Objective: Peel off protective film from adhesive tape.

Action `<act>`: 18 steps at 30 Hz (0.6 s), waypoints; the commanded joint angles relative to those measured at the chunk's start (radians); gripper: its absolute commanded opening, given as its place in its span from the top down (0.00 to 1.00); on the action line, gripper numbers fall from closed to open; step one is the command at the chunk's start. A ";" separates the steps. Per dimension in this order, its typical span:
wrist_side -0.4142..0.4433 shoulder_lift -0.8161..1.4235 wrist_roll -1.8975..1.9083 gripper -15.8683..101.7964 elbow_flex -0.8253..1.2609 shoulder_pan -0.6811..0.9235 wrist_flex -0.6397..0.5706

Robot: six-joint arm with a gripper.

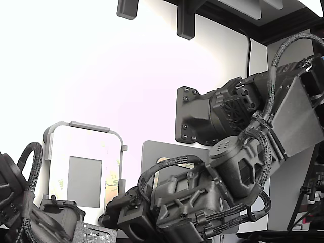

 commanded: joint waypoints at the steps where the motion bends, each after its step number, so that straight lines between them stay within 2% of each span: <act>1: 0.003 0.029 0.000 0.95 -0.025 -0.009 -0.002; 18: 0.012 0.032 0.006 0.95 0.021 -0.008 -0.046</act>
